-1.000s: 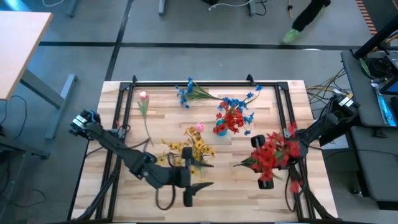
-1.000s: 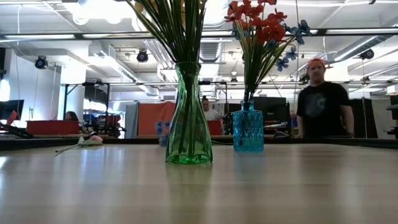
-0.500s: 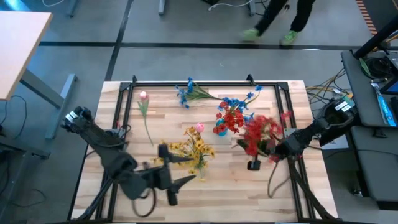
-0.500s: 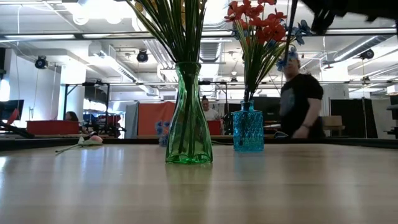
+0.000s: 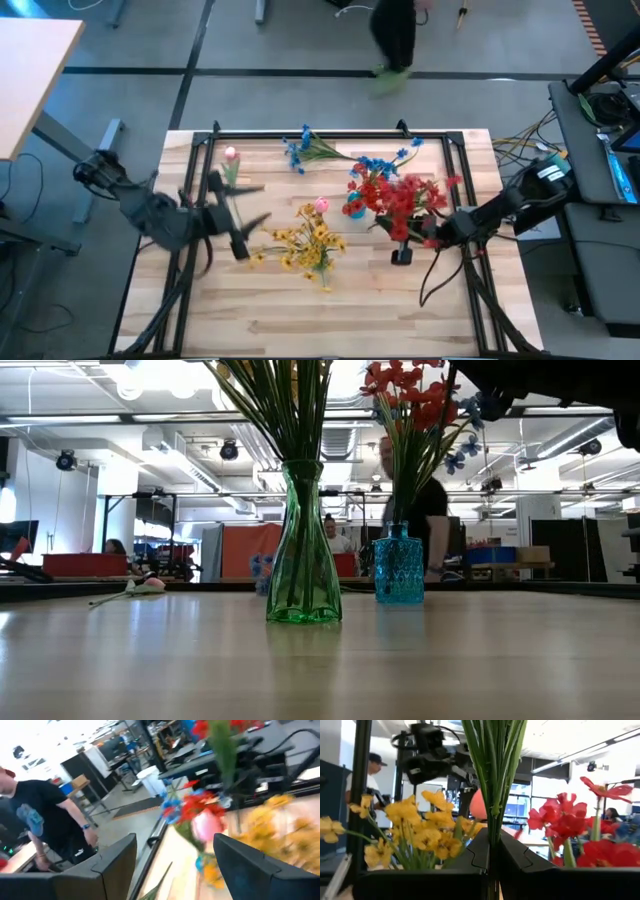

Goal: Sort flowers into vase by color
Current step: Put the red flowers into the blue flower vase

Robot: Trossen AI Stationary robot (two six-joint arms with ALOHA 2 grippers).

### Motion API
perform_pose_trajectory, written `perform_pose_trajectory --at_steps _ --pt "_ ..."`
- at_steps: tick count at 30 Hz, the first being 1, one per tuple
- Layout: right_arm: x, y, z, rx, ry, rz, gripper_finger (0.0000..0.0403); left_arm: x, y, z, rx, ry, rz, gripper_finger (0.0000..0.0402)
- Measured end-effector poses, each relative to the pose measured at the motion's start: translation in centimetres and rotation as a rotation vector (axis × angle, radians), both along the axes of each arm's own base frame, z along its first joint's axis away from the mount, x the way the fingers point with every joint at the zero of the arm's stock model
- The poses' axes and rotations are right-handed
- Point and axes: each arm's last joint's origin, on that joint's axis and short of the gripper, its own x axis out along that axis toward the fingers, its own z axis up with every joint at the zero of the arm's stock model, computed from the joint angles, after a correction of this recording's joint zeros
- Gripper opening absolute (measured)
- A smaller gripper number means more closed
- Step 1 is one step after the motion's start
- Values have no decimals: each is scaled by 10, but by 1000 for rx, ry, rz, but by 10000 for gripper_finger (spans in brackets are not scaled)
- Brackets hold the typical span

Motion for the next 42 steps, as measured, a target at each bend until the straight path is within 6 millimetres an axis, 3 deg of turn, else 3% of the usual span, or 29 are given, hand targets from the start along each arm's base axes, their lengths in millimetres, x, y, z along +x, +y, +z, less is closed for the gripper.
perform_pose_trajectory --at_steps 6,10,15,25,30,35,42 --pt "-7 -4 5 -22 -20 -19 12 -16 43 -41 -90 -153 -62 247" --pt "-8 -4 7 -40 -26 -29 12 -8 65 -73 -74 -244 -78 247" --pt "-8 -5 6 -15 -16 -40 12 4 89 -115 -83 -211 -44 247" --pt "-4 -4 -5 2 59 -23 12 11 112 -184 -213 -169 -178 247" --pt "0 -5 -8 -53 80 -47 12 20 121 -202 -233 -133 -135 247" --pt "0 -9 -8 -100 86 -84 13 33 117 -207 -259 -167 -328 247" --pt "-1 -10 -7 -96 85 -84 13 54 118 -218 -378 -148 -312 262"
